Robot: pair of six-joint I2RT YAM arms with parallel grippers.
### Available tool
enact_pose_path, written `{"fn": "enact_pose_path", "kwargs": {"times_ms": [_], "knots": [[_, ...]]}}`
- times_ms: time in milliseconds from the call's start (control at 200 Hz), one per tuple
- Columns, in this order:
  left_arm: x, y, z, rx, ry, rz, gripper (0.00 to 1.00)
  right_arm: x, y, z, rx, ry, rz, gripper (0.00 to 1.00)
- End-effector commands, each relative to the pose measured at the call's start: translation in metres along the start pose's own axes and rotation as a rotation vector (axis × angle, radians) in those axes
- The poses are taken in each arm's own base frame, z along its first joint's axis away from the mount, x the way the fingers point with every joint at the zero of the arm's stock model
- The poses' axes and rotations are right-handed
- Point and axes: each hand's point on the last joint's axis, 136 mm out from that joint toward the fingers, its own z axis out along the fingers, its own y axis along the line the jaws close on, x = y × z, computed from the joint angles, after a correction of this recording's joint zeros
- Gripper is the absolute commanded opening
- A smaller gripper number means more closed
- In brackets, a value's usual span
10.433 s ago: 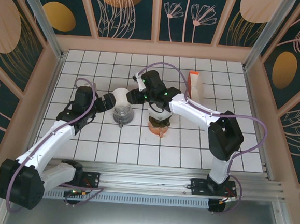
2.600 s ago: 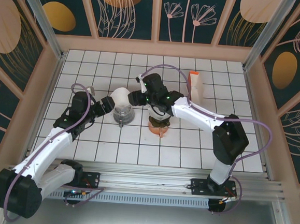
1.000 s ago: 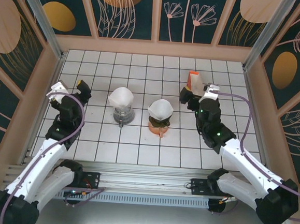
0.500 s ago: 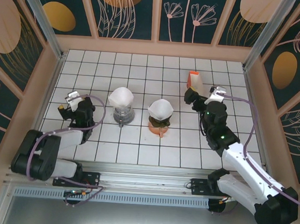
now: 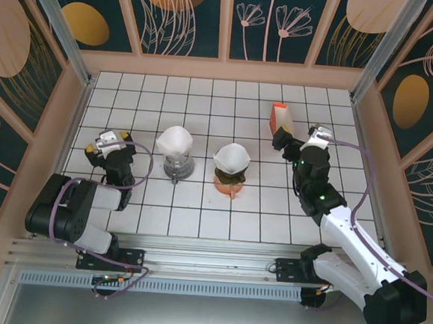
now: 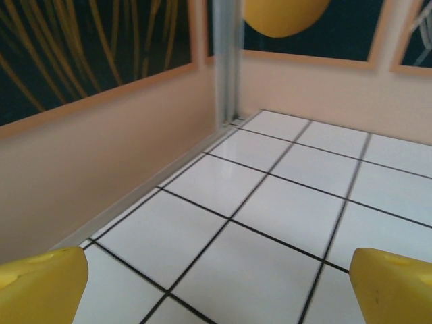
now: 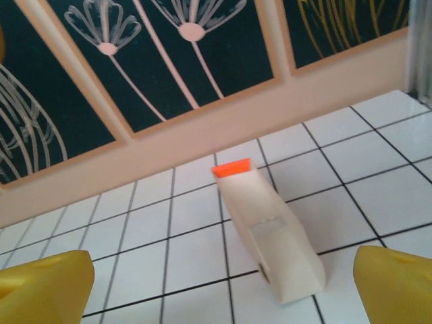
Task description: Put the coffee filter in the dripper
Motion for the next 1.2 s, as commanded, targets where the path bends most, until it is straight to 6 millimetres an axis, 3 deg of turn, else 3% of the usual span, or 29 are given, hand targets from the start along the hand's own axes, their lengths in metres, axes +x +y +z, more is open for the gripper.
{"fn": "enact_pose_path", "kwargs": {"times_ms": [0,150,305,360,405,655,841,951,1196], "knots": [[-0.002,-0.019,0.018,0.130,0.036,-0.007,0.98,-0.001,-0.022,0.002,0.061,-0.042,0.020,0.99],[-0.007,-0.014,0.004,0.152,-0.017,-0.025,0.95,0.004,-0.049,0.005,0.111,-0.062,0.050,0.99],[0.000,-0.019,-0.004,0.210,-0.022,-0.018,0.99,0.008,-0.056,0.010,0.105,-0.049,0.058,0.99],[-0.008,-0.016,-0.011,0.208,-0.104,-0.026,0.99,0.008,-0.057,0.010,0.110,-0.047,0.053,0.99],[0.000,-0.021,-0.009,0.215,-0.039,-0.007,0.99,0.008,-0.060,0.011,0.119,-0.047,0.047,0.99],[-0.001,-0.017,-0.004,0.205,-0.045,-0.027,0.99,0.009,-0.074,0.017,0.174,-0.061,-0.007,0.99],[0.000,-0.014,0.001,0.200,-0.028,-0.043,0.99,0.009,-0.111,0.019,0.243,-0.163,-0.082,0.99],[0.001,-0.014,0.001,0.204,-0.025,-0.047,0.99,0.016,-0.131,0.020,0.284,-0.195,-0.131,0.99],[0.000,-0.013,0.001,0.201,-0.028,-0.047,0.99,0.043,-0.150,0.035,0.271,-0.221,-0.198,0.99]]}}
